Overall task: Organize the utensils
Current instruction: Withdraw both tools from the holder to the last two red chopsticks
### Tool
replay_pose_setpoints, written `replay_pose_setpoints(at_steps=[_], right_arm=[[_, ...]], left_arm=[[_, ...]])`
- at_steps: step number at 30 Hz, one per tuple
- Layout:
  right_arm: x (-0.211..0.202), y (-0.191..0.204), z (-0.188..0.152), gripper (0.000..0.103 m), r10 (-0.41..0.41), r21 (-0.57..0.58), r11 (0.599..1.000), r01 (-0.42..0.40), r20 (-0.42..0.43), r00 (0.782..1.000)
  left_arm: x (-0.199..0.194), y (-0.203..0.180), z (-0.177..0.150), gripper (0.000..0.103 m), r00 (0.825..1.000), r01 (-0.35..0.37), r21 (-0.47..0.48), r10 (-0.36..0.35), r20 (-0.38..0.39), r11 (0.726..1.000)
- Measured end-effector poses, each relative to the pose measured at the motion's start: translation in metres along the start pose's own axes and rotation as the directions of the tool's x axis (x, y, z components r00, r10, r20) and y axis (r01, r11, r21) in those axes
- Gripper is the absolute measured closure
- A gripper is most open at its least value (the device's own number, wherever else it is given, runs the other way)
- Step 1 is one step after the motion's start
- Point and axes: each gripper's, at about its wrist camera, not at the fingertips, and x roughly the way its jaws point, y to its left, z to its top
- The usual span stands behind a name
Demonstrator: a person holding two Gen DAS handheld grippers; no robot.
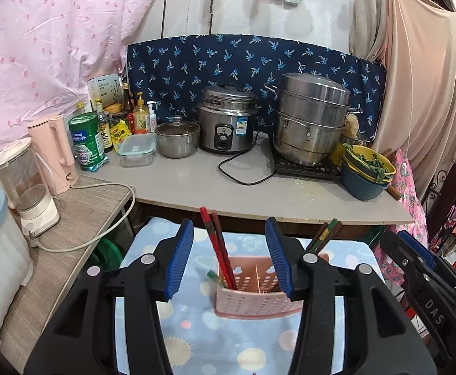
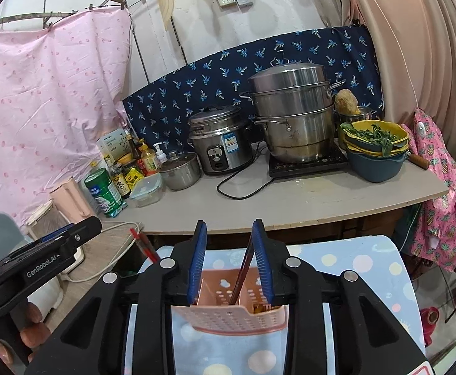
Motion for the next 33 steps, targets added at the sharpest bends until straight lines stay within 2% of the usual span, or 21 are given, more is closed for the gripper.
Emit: replay_pose_setpoints(at_steps=[9, 15, 23, 33], right_arm=[[-0.047, 0.01, -0.035, 0.066, -0.016, -0.041, 0.999, 0.015, -0.029, 0.999], [-0.076, 0.014, -0.069, 0.066, -0.015, -0.049, 0.999, 0.011, -0.068, 0.998], [-0.106, 0.015, -0.139, 0.066, -0.008, -0.048, 0.999, 0.0, -0.171, 0.985], [-0.128, 0.013, -0.23, 0.066, -0.066, -0.094, 0.995, 0.04, -0.293, 0.954]], left_arm=[[-0.034, 0.004, -0.038, 0.058, 0.999, -0.033, 0.019, 0.033, -0.036, 0.999], [-0.055, 0.009, -0.076, 0.058, 0.997, -0.041, 0.03, 0.043, -0.071, 0.999], [-0.073, 0.022, -0.145, 0.058, 0.985, -0.048, 0.035, 0.053, -0.165, 0.998], [-0.087, 0.029, -0.23, 0.057, 0.959, -0.045, 0.061, 0.06, -0.278, 0.997]])
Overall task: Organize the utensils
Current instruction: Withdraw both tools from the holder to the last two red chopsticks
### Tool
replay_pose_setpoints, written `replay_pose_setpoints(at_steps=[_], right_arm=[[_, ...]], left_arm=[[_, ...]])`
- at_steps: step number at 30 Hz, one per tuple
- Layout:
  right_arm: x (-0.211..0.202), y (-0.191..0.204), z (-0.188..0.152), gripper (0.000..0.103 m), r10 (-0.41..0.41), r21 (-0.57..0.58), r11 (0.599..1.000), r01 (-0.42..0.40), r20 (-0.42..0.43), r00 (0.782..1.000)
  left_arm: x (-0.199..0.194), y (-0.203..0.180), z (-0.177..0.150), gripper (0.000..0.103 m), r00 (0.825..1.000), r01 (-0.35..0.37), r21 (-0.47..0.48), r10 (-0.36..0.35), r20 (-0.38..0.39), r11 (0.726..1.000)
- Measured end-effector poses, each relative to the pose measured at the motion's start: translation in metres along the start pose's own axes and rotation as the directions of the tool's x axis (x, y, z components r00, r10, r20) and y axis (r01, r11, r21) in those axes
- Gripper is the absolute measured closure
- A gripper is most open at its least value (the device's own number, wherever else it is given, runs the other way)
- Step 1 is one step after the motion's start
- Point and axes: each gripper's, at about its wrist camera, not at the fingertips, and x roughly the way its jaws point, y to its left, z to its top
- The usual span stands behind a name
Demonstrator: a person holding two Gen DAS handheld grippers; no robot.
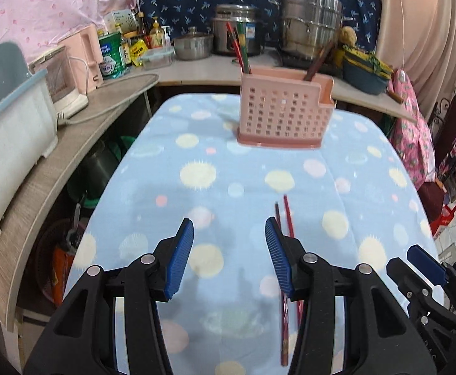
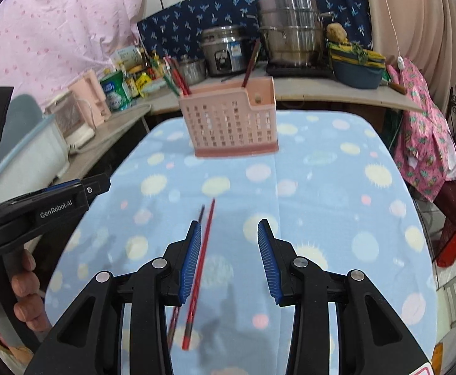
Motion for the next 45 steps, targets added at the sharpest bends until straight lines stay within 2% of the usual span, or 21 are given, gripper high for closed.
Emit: replay_pose_setpoints(at_steps=[7, 14, 30, 45], right_arm=[[0.01, -0.002, -0.048, 0.066, 0.005, 0.006, 1.0, -0.004, -0.085, 0.996], [0.02, 0.009, -0.075, 0.066, 0.025, 0.001, 1.0, -0.026, -0.137, 0.99], [0.048, 0.039, -0.1, 0.066, 0.055, -0.042, 0.997, -0.066, -0.212, 0.976], [0.061, 0.042, -0.102, 0.083, 0.029, -0.065, 0.997, -0.044, -0.216, 0.976]], left_arm=[[0.012, 0.003, -0.051, 0.058, 0.997, 0.002, 0.009, -0.001, -0.081, 1.0], [0.015, 0.007, -0.082, 0.058, 0.991, -0.002, 0.01, 0.003, -0.136, 1.0], [0.018, 0.016, -0.105, 0.057, 0.983, -0.009, 0.012, 0.011, -0.185, 1.0], [0.023, 0.016, -0.109, 0.052, 0.979, -0.011, 0.017, 0.014, -0.203, 1.0]])
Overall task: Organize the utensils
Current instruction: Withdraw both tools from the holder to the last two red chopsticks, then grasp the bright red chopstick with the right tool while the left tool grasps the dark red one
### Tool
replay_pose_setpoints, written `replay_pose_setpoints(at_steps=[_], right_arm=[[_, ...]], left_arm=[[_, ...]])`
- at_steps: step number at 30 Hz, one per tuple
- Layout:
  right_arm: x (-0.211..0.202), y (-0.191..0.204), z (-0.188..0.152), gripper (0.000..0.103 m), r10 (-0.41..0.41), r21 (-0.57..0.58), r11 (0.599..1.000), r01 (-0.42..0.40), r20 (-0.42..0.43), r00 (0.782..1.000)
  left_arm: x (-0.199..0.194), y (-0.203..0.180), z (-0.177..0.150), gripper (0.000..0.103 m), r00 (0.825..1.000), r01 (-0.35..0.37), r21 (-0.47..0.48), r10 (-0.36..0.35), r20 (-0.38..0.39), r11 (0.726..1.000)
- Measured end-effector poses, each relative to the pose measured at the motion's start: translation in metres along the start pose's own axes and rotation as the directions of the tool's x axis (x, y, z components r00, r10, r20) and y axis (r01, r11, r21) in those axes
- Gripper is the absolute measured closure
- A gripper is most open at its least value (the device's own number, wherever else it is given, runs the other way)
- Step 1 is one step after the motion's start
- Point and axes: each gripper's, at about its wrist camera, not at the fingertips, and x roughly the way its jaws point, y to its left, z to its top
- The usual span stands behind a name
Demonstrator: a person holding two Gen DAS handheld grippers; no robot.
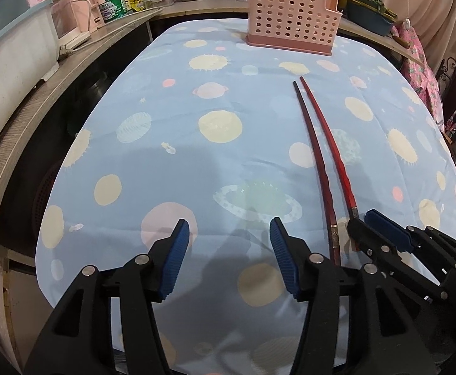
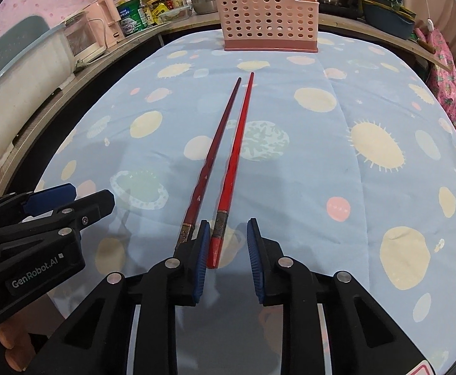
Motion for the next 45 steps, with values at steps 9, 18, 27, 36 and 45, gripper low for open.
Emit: replay_pose_setpoints(at_steps=[9, 18, 27, 36, 45], right_arm=[[-0.008, -0.021, -0.008, 0.096, -0.023, 0.046, 0.999, 0.023, 0.0, 1.0], [-0.025, -0.048, -0.025, 0.096, -0.053, 0.119, 0.992, 0.053, -0.002, 0.999], [-0.028, -0.057, -0.029, 0.096, -0.05, 0.143, 0.989, 0.05, -0.005, 0.999], [-0.028, -0.058, -0.03, 0.096, -0.049, 0.138, 0.989, 0.05, -0.006, 0.999], [-0.028, -0.057, -0.03, 0.096, -0.049, 0.136, 0.989, 0.049, -0.007, 0.999]], left_arm=[[0.001, -0.013, -0.003, 0.045, 1.0, 0.02, 0.027, -0.02, -0.007, 0.999], [0.0, -0.038, -0.007, 0.034, 0.997, 0.082, 0.062, -0.081, -0.016, 0.995], [0.014, -0.059, -0.009, 0.033, 0.994, 0.099, 0.095, -0.095, -0.048, 0.991], [0.019, -0.055, -0.009, 0.051, 0.996, 0.08, 0.089, -0.076, -0.051, 0.993], [0.016, -0.051, -0.01, 0.096, 0.992, 0.112, 0.082, -0.107, -0.063, 0.99]])
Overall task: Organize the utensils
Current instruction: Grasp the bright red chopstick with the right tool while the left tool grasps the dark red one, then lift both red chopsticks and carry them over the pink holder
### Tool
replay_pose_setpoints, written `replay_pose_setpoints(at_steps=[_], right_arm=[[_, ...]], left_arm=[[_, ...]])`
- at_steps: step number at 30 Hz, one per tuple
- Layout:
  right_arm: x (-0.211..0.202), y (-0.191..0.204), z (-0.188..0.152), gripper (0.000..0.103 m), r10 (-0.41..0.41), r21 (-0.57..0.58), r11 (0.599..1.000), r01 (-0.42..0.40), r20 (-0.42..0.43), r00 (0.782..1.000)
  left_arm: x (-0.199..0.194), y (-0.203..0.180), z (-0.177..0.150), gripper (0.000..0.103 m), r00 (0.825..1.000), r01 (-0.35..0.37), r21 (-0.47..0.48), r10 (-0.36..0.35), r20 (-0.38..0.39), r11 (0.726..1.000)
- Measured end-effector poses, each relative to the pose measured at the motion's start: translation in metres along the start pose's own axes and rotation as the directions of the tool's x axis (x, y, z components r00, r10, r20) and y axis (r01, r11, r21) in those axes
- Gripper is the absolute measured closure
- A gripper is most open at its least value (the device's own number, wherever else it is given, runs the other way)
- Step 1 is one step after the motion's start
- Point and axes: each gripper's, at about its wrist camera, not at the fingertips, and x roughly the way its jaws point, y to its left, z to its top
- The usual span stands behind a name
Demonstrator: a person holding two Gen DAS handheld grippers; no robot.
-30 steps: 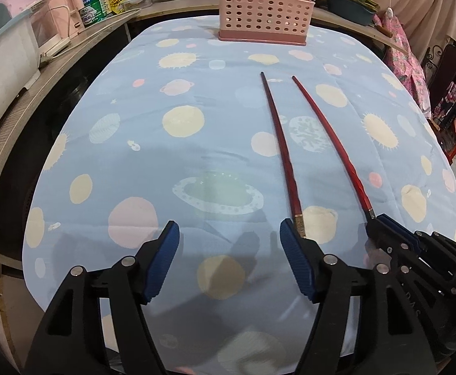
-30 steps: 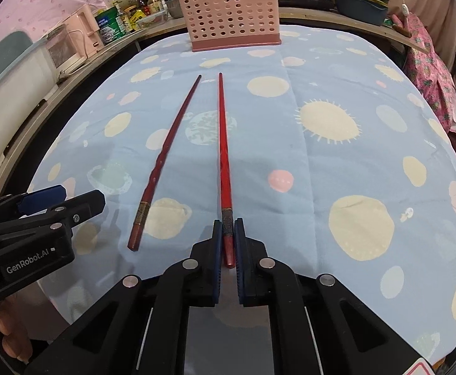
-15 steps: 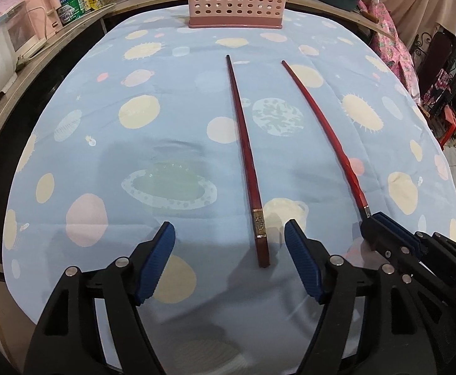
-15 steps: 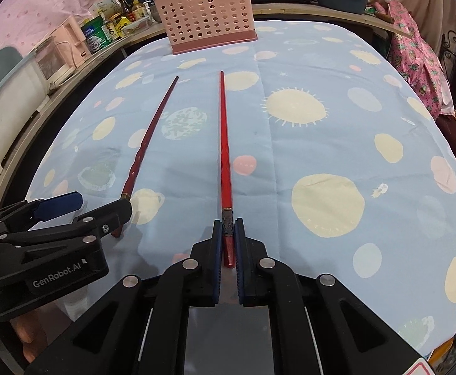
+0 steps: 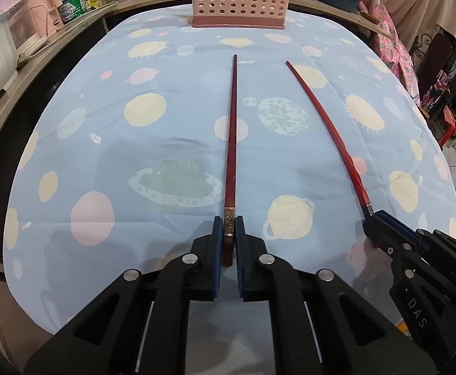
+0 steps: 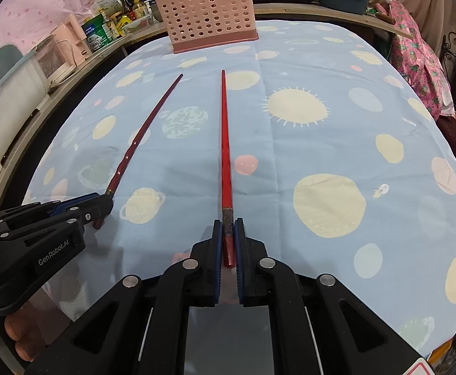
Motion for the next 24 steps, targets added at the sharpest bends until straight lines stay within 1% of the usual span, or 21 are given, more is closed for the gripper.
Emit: replay_pose_setpoints(at_steps=[5, 8, 15, 20, 21, 24], right_arm=[[-0.003, 0.001, -0.002, 0.096, 0.005, -0.001, 1.0, -0.005, 0.0, 1.0], [-0.009, 0.002, -0.002, 0.096, 0.011, -0.001, 1.0, -0.011, 0.01, 1.0], [-0.038, 0.004, 0.01, 0.096, 0.027, -0.009, 1.0, -0.026, 0.075, 0.997], [-0.064, 0.004, 0.03, 0.096, 0.038, -0.006, 0.999, -0.038, 0.141, 0.989], [-0.066, 0.004, 0.035, 0.096, 0.041, -0.009, 0.999, -0.04, 0.147, 0.988], [-0.061, 0.003, 0.038, 0.096, 0.06, -0.021, 0.998, -0.057, 0.124, 0.99]], left_arm=[[-0.005, 0.002, -0.001, 0.096, 1.0, 0.006, -0.01, -0.006, -0.005, 1.0], [-0.015, 0.005, 0.001, 0.096, 1.0, 0.01, -0.021, -0.01, 0.009, 1.0], [-0.053, 0.017, 0.012, 0.096, 0.997, 0.049, -0.057, -0.045, 0.066, 0.997], [-0.085, 0.022, 0.024, 0.096, 0.988, 0.071, -0.071, -0.06, 0.139, 0.995], [-0.089, 0.022, 0.026, 0.096, 0.987, 0.074, -0.07, -0.063, 0.149, 0.995], [-0.09, 0.021, 0.027, 0.096, 0.986, 0.069, -0.063, -0.058, 0.159, 0.996]])
